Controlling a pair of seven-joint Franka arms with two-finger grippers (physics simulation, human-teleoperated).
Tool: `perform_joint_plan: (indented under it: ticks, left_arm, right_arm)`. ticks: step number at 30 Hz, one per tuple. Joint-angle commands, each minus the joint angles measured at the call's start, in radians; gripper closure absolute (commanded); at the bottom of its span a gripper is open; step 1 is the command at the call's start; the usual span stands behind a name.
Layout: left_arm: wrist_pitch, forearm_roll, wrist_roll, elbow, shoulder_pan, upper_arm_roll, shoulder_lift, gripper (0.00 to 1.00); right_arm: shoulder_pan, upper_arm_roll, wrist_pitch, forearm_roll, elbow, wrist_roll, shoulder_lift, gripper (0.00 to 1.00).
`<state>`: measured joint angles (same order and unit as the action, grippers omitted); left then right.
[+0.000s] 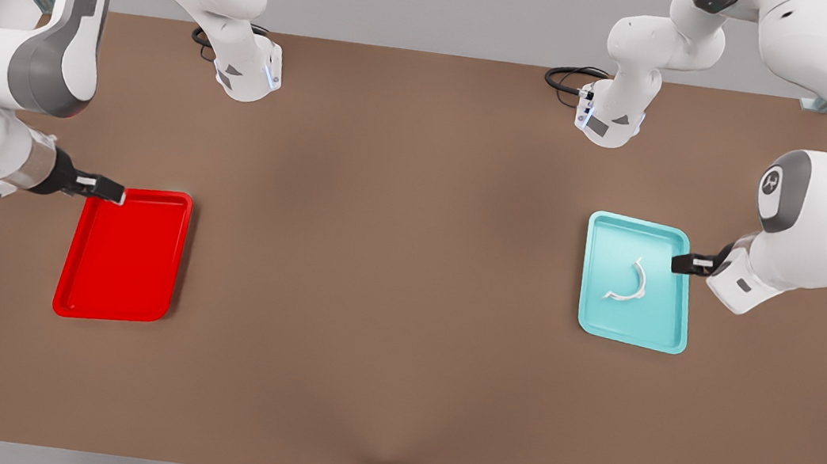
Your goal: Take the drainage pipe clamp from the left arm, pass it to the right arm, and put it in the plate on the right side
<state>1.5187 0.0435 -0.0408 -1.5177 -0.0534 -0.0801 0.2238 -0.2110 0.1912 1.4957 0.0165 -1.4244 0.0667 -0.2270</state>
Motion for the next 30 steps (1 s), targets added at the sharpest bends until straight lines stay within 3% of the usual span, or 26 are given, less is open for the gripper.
perform_joint_plan:
  ticks: [1, 7, 10, 16, 25, 30]
  left_arm:
    - [0.083, 0.004, -0.010, -0.004, 0.000, 0.000, -0.001, 0.00]
    - [0.282, 0.006, -0.013, -0.222, -0.014, 0.025, 0.002, 0.00]
    - [0.540, 0.003, -0.013, -0.421, -0.017, 0.079, 0.008, 0.00]
    - [0.805, 0.004, -0.010, -0.644, -0.031, 0.080, 0.054, 0.00]
    - [0.943, 0.004, -0.014, -0.812, -0.049, 0.102, 0.080, 0.00]
    - [0.948, -0.004, -0.051, -0.831, -0.063, 0.103, 0.103, 0.00]
  right_arm:
    - [0.001, 0.001, 0.075, 0.000, -0.001, 0.028, 0.003, 0.00]
    - [-0.001, 0.001, 0.067, 0.000, -0.008, 0.024, 0.002, 0.00]
    - [0.001, 0.001, 0.067, 0.000, -0.011, 0.024, 0.002, 0.00]
    - [0.008, 0.002, 0.057, 0.002, -0.094, 0.024, -0.054, 0.00]
    - [0.019, 0.011, 0.159, 0.016, -0.297, 0.027, -0.063, 0.00]
    - [0.036, 0.013, 0.207, 0.019, -0.356, 0.031, -0.054, 0.00]
